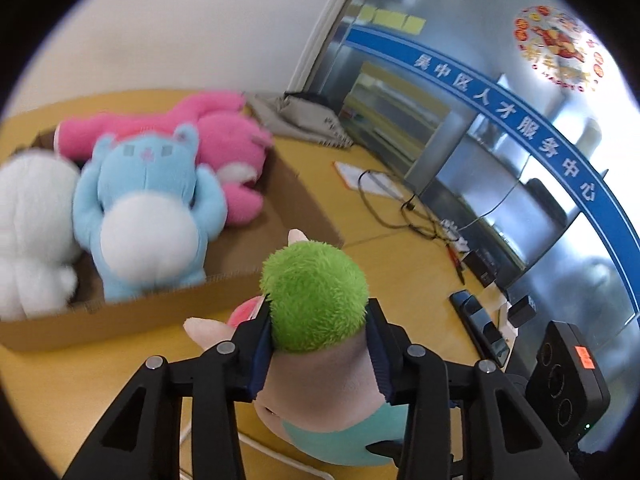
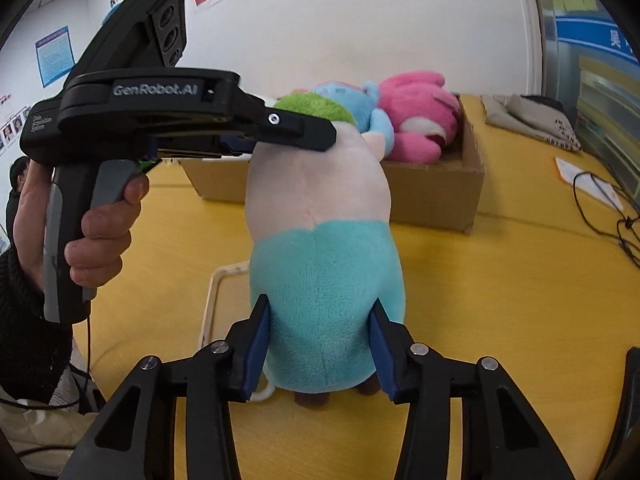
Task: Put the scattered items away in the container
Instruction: 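Lift the pig plush with both grippers and carry it over the box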
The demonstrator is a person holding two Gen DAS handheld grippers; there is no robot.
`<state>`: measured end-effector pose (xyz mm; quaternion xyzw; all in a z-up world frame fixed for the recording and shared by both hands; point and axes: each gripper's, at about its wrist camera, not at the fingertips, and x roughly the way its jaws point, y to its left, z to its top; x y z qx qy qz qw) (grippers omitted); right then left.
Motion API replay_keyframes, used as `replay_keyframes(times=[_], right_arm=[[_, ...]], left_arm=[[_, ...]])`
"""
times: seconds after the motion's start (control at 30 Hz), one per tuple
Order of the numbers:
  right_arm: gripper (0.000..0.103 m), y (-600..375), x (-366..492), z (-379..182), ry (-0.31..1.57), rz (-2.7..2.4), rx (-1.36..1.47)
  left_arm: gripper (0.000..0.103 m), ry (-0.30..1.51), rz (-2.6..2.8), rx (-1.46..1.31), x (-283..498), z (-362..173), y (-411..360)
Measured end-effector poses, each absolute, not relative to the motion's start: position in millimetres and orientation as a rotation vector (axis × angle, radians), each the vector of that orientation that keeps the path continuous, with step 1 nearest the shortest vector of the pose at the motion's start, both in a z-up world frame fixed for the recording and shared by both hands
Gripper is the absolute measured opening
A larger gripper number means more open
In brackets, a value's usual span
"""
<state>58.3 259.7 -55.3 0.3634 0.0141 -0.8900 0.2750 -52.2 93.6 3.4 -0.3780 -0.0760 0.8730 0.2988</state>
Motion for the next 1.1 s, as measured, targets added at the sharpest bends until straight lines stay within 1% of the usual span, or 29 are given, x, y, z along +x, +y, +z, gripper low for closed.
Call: replay_keyframes(times=[0.1, 0.37, 0.5, 0.57, 0.67, 0.8, 1.0, 1.1], right_arm=[[0.049, 262, 53, -30, 0.024, -2.428, 0.886], [0.046, 264, 27, 44, 0.073, -2.549, 0.626], [0.045, 263, 3, 75, 0.092, -2.587, 0.534], [0.044, 262, -12, 85, 0.083, -2.595, 0.504], [0.044, 261, -31, 93, 0.078, -2.606, 0.495], [0.044, 259, -63, 84, 0.058, -2.613, 0.525], [0.044, 256, -105, 44, 0.048, -2.626, 0.626], [0.044, 260, -122, 14, 0.033, -2.622, 0.693]], left_arm=[[0.040, -0.113, 2.347, -0.913, -58, 40, 100], [0.039, -0.004, 2.380, -0.689, -81, 129, 110], [0.039, 0.052, 2.414, -0.593, -97, 162, 119], [0.039, 0.065, 2.420, -0.582, -110, 170, 121], [0.038, 0.081, 2.425, -0.592, -135, 167, 122], [0.038, 0.081, 2.416, -0.648, -176, 145, 123], [0.038, 0.051, 2.373, -0.815, -237, 85, 124], [0.038, 0.038, 2.343, -0.924, -260, 51, 129]])
